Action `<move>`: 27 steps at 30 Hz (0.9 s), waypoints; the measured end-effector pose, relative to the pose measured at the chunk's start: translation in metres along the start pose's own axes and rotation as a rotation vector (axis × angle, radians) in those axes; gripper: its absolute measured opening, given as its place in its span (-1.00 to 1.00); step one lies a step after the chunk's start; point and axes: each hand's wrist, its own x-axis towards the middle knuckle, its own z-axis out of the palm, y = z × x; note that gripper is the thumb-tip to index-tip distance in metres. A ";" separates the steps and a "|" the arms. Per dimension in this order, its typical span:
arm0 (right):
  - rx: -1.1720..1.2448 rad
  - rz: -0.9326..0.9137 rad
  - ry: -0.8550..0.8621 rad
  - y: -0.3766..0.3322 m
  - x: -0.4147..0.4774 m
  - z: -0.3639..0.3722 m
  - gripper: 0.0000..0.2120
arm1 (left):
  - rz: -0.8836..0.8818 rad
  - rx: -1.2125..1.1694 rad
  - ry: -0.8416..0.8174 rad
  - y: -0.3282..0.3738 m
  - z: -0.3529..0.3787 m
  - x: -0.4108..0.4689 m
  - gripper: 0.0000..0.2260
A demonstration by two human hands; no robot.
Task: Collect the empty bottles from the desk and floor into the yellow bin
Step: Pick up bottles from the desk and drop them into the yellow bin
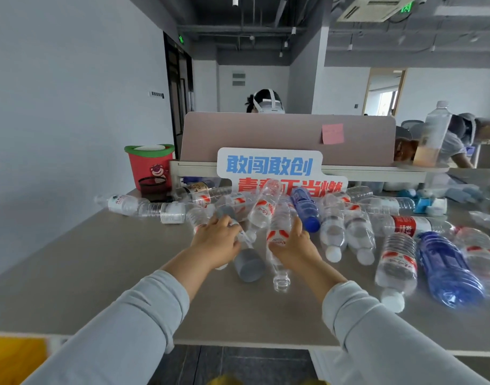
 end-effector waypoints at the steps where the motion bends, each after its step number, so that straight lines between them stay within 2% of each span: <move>1: -0.001 0.016 0.006 0.002 0.002 -0.001 -0.13 | 0.001 -0.003 -0.007 0.002 0.000 0.000 -0.62; 4: -0.059 0.056 0.031 0.008 0.004 -0.007 -0.10 | 0.029 0.000 -0.044 0.013 0.000 0.000 -0.57; 11: -0.116 -0.004 0.195 0.018 -0.003 -0.026 -0.31 | 0.056 0.117 -0.277 0.035 0.012 0.004 -0.35; 13: -0.122 -0.043 0.225 0.020 -0.006 -0.031 -0.35 | 0.057 0.118 -0.294 0.040 0.014 0.001 -0.33; 19: -0.075 -0.133 0.240 0.025 -0.019 -0.038 -0.34 | 0.033 0.022 -0.213 0.055 0.019 -0.012 -0.47; 24: -0.096 -0.180 0.263 0.027 -0.028 -0.039 -0.32 | -0.045 -0.048 -0.071 0.058 0.021 -0.024 -0.42; 27: -0.106 -0.217 0.280 0.021 -0.026 -0.039 -0.33 | -0.052 -0.036 0.059 0.049 0.011 -0.028 -0.46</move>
